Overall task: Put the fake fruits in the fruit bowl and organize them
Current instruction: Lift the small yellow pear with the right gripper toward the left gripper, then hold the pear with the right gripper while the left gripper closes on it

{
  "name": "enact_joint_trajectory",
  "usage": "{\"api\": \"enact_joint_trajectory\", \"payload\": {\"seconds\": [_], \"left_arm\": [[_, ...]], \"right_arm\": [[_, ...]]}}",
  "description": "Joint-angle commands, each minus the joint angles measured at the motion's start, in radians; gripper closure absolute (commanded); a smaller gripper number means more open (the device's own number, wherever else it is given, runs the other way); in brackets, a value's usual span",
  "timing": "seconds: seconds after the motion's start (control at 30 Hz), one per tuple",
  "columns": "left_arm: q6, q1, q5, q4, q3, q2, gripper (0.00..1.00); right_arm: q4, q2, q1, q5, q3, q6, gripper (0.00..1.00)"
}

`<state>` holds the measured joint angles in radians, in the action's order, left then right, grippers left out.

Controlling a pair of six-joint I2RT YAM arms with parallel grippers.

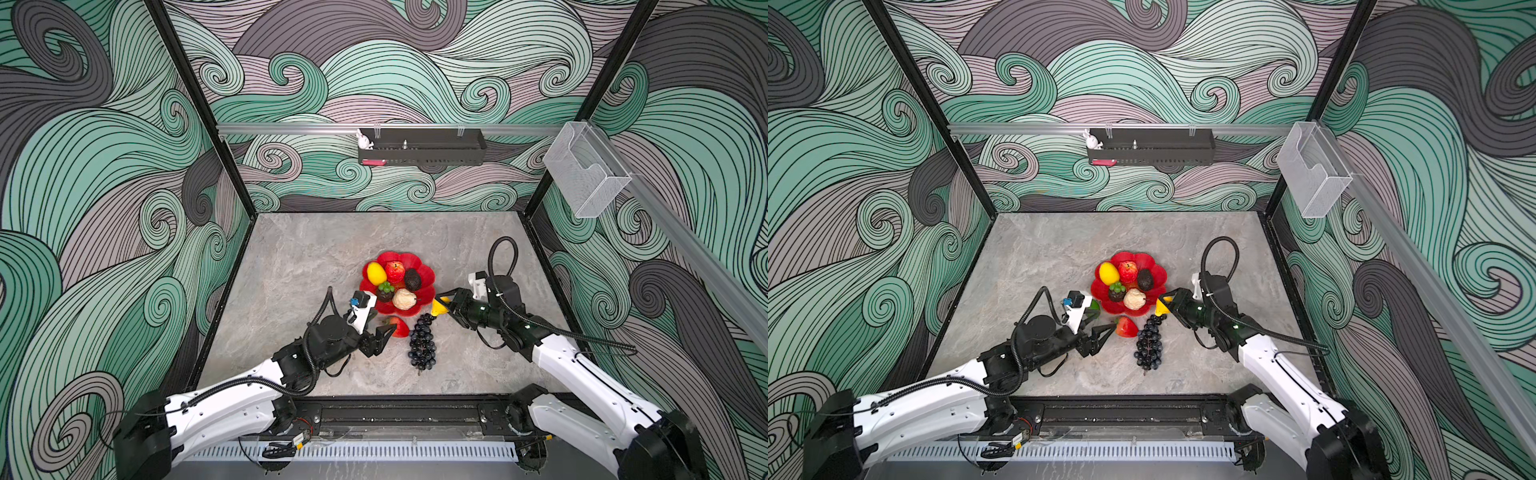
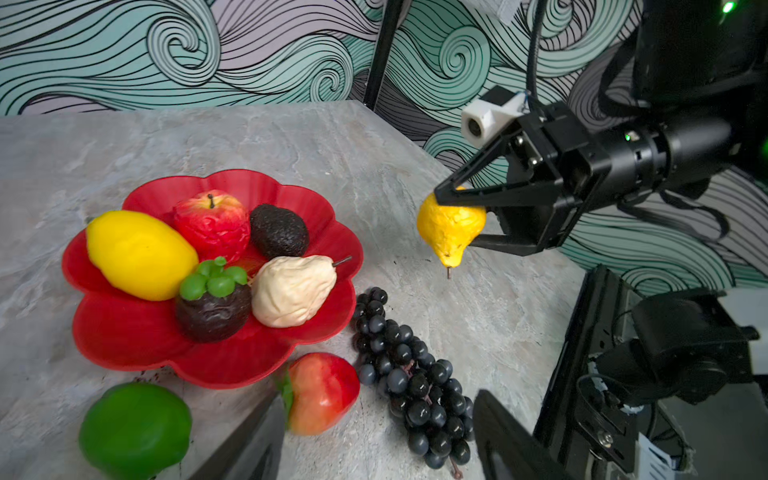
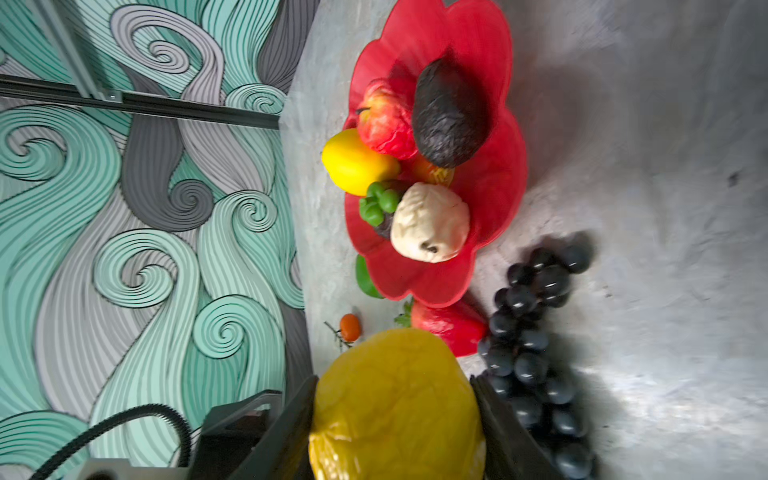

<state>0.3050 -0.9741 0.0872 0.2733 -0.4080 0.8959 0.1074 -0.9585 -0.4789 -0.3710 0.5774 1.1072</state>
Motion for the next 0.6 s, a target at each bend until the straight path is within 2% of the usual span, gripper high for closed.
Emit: {"api": "enact_joint_trajectory", "payload": {"seconds": [0.0, 0.2, 0.33, 0.57], "left_arm": [[-0.084, -0.035, 0.058, 0.152, -0.052, 0.063, 0.27], [-0.090, -0.066, 0.112, 0.190, -0.097, 0.152, 0.27], [-0.077, -0.077, 0.095, 0.247, -0.121, 0.218, 0.27], [-0.039, -0.088, 0.123, 0.257, -0.167, 0.283, 0.22]], "right_arm": [[-0.114, 0.027, -0.065, 0.097, -0.019, 0.146, 0.47], [-0.173, 0.040, -0.136, 0.174, -0.026, 0.224, 0.47], [-0.179, 0.050, -0.175, 0.220, -0.015, 0.237, 0.47], [-0.249, 0.037, -0.223, 0.226, -0.040, 0.308, 0.47]]}}
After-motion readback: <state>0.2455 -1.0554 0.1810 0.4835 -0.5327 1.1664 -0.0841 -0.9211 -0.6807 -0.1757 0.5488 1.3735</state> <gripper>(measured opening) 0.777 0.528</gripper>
